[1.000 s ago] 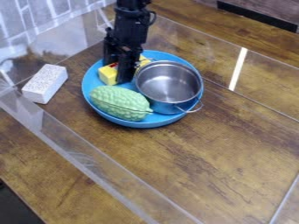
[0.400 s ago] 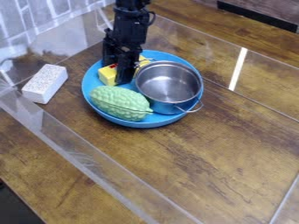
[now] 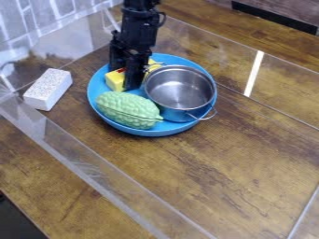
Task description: Put the white object in the blue tray
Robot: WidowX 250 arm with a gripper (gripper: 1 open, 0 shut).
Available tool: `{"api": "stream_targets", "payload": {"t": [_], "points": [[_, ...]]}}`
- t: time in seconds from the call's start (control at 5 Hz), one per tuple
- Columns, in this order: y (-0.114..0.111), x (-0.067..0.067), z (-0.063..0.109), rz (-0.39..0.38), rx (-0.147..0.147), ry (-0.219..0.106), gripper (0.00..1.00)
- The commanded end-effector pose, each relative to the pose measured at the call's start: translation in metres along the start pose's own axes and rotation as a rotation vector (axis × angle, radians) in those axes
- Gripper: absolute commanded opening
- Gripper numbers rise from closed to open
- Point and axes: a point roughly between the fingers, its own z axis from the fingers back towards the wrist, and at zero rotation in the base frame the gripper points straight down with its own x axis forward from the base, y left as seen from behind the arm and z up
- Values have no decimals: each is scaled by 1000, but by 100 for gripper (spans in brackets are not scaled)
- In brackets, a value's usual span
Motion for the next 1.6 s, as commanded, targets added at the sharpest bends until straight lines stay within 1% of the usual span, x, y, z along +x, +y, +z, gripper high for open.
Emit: {"api": "stream_targets", "payload": {"t": [0.0,0.2,0.4,0.6,0.8,1.0,1.2,1.4], "points": [[-6,3,-3,-27,-7,9,100],[-6,4,-1,-33,-5,6,0],[-6,5,0,-38,-4,5,100],[-7,5,2,-44,-1,1,0],[-7,6,4,-48,0,-1,100],[-8,7,6,-53,3,-5,0],[-8,8,8,-58,5,-7,100],[-8,8,9,-64,7,-10,0]]}}
